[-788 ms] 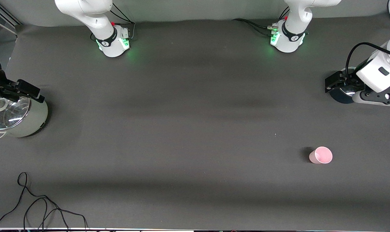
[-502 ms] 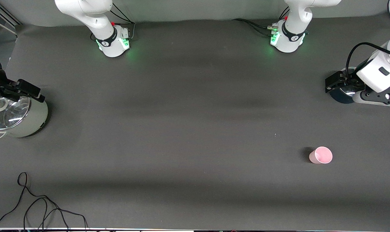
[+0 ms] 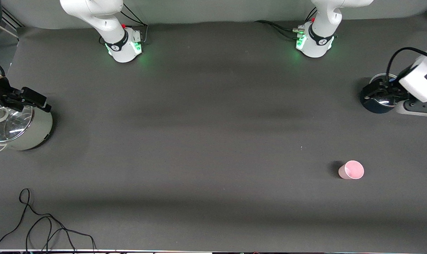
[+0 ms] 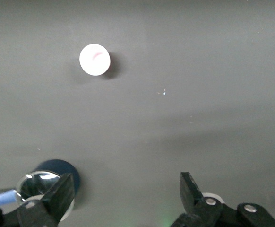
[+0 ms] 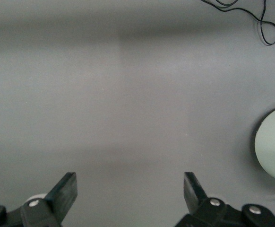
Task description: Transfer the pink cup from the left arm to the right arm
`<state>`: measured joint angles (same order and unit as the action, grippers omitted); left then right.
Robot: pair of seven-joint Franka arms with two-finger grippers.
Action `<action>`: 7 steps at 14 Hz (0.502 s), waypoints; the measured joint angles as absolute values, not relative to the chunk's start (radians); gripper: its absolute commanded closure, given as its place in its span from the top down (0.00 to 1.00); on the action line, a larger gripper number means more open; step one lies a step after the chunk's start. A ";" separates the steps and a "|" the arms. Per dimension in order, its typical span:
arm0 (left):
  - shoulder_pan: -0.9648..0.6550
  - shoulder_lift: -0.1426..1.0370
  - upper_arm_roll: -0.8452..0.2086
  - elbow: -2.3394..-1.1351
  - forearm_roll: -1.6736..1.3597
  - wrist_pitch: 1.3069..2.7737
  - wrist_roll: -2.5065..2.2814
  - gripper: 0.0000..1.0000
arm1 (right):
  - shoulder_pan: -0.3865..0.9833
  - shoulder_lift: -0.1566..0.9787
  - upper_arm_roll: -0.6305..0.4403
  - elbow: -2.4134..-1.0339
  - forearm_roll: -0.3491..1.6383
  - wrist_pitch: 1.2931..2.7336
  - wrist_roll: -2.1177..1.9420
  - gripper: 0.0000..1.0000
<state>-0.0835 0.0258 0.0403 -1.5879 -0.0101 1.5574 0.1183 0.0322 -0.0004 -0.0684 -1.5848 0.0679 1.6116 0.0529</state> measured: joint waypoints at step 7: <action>0.172 0.134 0.050 -1.588 -0.052 1.700 0.709 1.00 | 0.032 0.000 -0.069 -1.585 0.068 1.612 0.053 1.00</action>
<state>0.1722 0.1337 0.0502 -1.5877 -0.0518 1.6998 0.7093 0.0322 -0.0003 -0.0685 -1.5848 0.0679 1.6116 0.0529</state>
